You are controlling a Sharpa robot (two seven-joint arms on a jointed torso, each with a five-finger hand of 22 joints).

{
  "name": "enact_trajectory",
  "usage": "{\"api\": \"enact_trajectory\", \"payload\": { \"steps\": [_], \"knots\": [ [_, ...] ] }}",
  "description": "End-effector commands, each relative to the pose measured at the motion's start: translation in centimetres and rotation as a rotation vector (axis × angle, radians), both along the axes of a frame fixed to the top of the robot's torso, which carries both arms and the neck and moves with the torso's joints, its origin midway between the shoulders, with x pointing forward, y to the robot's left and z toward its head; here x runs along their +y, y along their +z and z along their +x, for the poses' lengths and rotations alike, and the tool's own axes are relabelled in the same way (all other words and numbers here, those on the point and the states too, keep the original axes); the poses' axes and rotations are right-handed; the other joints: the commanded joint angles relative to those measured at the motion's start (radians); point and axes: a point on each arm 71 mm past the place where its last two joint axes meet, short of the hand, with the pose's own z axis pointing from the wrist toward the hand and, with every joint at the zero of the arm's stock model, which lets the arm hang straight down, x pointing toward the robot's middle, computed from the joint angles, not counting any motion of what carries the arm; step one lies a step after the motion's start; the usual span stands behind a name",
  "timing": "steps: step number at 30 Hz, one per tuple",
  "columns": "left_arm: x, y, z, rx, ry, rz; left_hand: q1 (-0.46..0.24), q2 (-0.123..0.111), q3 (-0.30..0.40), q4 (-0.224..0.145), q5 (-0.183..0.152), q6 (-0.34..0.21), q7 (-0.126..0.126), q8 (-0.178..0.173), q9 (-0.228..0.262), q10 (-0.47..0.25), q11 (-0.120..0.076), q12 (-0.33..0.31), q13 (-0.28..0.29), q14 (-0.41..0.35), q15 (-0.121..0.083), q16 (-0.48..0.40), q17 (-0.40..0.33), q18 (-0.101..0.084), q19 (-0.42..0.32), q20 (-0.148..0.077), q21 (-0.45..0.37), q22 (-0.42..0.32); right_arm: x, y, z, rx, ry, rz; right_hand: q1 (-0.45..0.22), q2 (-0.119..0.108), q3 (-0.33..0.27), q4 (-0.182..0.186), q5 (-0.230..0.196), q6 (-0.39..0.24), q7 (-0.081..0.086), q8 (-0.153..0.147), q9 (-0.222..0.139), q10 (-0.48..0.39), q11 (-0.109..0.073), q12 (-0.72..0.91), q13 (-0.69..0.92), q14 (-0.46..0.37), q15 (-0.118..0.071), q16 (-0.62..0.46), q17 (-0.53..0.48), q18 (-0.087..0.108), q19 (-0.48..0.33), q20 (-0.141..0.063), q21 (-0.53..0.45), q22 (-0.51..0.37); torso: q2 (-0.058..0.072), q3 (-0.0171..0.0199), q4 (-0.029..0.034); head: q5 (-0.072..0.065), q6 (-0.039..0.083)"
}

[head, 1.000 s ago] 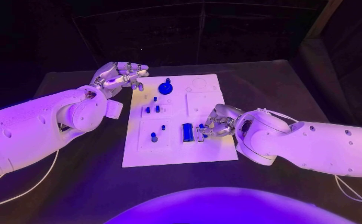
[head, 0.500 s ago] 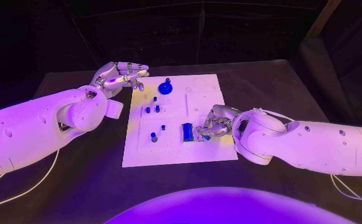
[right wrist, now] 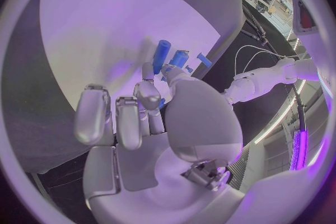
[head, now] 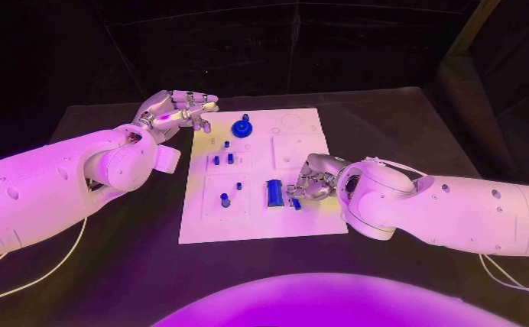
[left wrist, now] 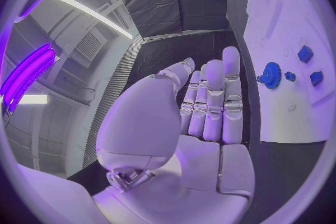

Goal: Assemble the parts on the task board

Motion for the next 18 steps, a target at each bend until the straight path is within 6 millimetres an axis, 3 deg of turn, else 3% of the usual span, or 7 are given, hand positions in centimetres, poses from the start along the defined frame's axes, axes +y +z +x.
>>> {"api": "enact_trajectory", "payload": {
  "steps": [1,5,8,13,18],
  "knots": [
    [-0.11,0.11,0.00,-0.001,-0.010,-0.009,0.002,0.000,-0.002,-0.005,0.003,-0.008,-0.001,0.004,-0.002,-0.007,0.000,0.003,0.002,-0.009,0.001,0.000,-0.001,0.013,-0.003,0.004,-0.007,-0.001,0.18,-0.06,-0.06,0.002,0.021,-0.013,0.029,0.019,-0.002,-0.014,-0.005,-0.001,-0.005,0.001,0.003,0.000,-0.004,-0.003,0.003,0.071,-0.008,0.003,0.107,-0.019,0.001,-0.007,0.006,0.002,0.000,0.0004,-0.0011,0.000,0.001],
    [-0.13,0.11,0.01,-0.001,-0.011,-0.009,0.002,0.000,-0.002,-0.005,0.003,-0.008,-0.001,0.004,-0.002,-0.007,0.000,0.003,0.002,-0.009,0.001,0.000,-0.001,0.013,-0.003,0.004,-0.007,-0.001,0.14,-0.10,0.02,-0.003,0.024,-0.026,0.088,0.037,0.014,-0.055,-0.034,-0.002,-0.010,0.007,0.007,0.003,-0.009,0.001,0.008,0.072,-0.012,0.007,0.112,-0.020,0.002,-0.010,0.007,0.004,0.000,0.0006,0.0002,-0.001,0.001],
    [-0.12,0.11,0.00,0.000,-0.011,-0.009,0.002,0.000,-0.002,-0.005,0.003,-0.008,-0.001,0.004,-0.002,-0.007,0.000,0.003,0.002,-0.009,0.001,0.000,-0.001,0.013,-0.003,0.004,-0.007,-0.001,0.10,-0.12,0.06,-0.005,0.024,-0.032,0.124,0.052,0.039,-0.083,-0.091,-0.003,-0.012,0.011,0.011,0.007,-0.011,0.004,0.013,0.073,-0.014,0.011,0.118,-0.020,0.002,-0.013,0.007,0.005,0.001,0.0005,0.0005,-0.001,0.001],
    [-0.12,0.10,0.01,0.000,-0.011,-0.008,0.002,0.000,-0.002,-0.005,0.003,-0.008,-0.001,0.004,-0.002,-0.007,0.000,0.003,0.002,-0.009,0.001,0.000,-0.001,0.013,-0.003,0.004,-0.007,-0.001,0.14,-0.08,0.13,-0.014,0.020,-0.029,0.098,0.063,0.043,-0.069,-0.117,0.002,-0.012,0.016,0.014,0.020,-0.010,0.024,0.029,0.075,-0.012,0.017,0.127,-0.021,0.004,-0.012,0.009,0.008,0.001,0.0007,-0.0007,-0.001,0.000],
    [-0.14,0.09,0.00,0.002,-0.013,-0.008,0.002,0.000,-0.002,-0.005,0.003,-0.008,-0.001,0.004,-0.002,-0.007,0.000,0.003,0.002,-0.009,0.001,0.000,-0.001,0.013,-0.003,0.004,-0.007,-0.001,0.08,-0.03,0.22,-0.025,0.009,-0.022,0.050,0.068,0.029,-0.038,-0.171,0.007,-0.012,0.021,0.017,0.032,-0.010,0.038,0.042,0.076,-0.012,0.022,0.134,-0.022,0.007,-0.011,0.013,0.015,0.001,0.0003,-0.0002,-0.001,-0.001]
  ]
}}
